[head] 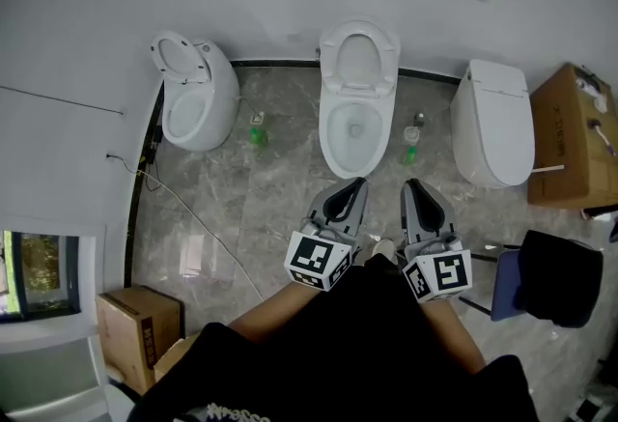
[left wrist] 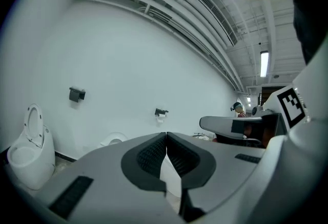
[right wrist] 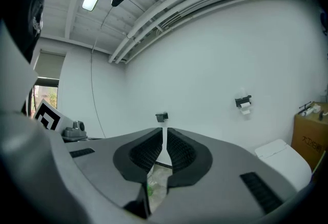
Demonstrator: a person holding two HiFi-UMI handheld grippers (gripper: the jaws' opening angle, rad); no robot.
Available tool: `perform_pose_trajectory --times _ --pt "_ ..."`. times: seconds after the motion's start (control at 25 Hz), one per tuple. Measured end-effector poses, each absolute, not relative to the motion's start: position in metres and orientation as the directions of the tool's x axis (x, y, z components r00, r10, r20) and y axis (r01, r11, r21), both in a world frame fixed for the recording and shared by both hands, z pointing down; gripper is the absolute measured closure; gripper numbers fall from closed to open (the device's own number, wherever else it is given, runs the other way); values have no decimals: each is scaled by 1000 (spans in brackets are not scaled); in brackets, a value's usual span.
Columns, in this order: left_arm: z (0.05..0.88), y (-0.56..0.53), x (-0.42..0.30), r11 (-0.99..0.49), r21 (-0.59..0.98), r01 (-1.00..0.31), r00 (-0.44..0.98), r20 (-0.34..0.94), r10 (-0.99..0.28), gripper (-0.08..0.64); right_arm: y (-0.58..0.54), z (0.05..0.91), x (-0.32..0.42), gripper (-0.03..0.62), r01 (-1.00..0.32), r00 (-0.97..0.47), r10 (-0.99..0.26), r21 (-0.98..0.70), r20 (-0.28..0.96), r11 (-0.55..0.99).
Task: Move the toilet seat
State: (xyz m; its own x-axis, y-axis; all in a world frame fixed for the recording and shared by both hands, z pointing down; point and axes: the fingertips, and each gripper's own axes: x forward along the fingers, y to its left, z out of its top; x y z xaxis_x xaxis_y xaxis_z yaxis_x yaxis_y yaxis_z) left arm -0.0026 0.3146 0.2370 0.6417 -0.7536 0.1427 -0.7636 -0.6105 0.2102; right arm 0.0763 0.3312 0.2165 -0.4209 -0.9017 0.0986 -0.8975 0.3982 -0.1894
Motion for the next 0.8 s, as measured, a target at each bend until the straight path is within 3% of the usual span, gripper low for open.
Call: perform_pose_trajectory --times 0.8 --pt "210 332 -90 -562 164 -811 579 78 -812 545 352 209 20 561 -937 -346 -929 -97 133 335"
